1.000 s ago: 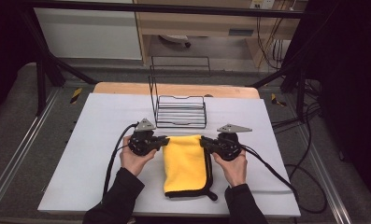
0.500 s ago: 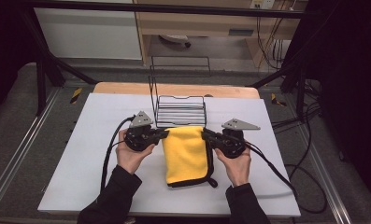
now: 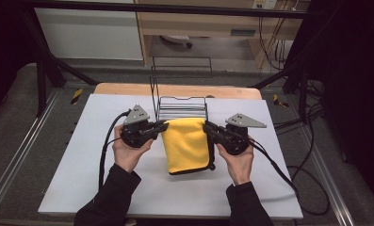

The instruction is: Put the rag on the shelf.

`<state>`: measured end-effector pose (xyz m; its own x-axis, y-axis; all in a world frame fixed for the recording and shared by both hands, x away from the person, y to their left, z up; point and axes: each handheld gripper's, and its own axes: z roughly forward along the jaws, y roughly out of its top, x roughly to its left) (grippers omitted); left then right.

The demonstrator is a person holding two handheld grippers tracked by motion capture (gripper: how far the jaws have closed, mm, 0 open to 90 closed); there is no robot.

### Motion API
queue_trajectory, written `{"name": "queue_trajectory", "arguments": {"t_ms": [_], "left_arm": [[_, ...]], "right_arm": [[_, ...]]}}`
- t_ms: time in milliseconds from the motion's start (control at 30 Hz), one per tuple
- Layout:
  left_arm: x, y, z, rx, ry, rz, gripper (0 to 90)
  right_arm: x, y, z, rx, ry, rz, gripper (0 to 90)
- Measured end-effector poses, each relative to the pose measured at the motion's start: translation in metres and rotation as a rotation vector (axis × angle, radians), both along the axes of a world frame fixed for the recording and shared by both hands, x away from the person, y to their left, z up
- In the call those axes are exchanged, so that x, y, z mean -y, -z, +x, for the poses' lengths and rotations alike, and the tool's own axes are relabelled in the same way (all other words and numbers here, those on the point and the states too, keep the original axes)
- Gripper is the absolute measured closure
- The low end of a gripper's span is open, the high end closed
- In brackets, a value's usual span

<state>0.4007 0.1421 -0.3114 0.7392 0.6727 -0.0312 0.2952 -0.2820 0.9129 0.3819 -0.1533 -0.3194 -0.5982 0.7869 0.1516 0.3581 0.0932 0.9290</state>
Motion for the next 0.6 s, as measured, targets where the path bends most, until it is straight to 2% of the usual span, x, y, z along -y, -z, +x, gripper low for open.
{"name": "queue_trajectory", "arguments": {"t_ms": [300,600], "left_arm": [[-0.004,-0.02,0.0,0.056,-0.011,-0.02,82.0],[-0.006,-0.033,0.002,0.104,-0.027,-0.033,82.0]], "right_arm": [[-0.003,-0.016,0.001,0.068,0.009,0.026,79.9],[-0.007,-0.026,0.001,0.13,0.024,0.052,80.1]]}}
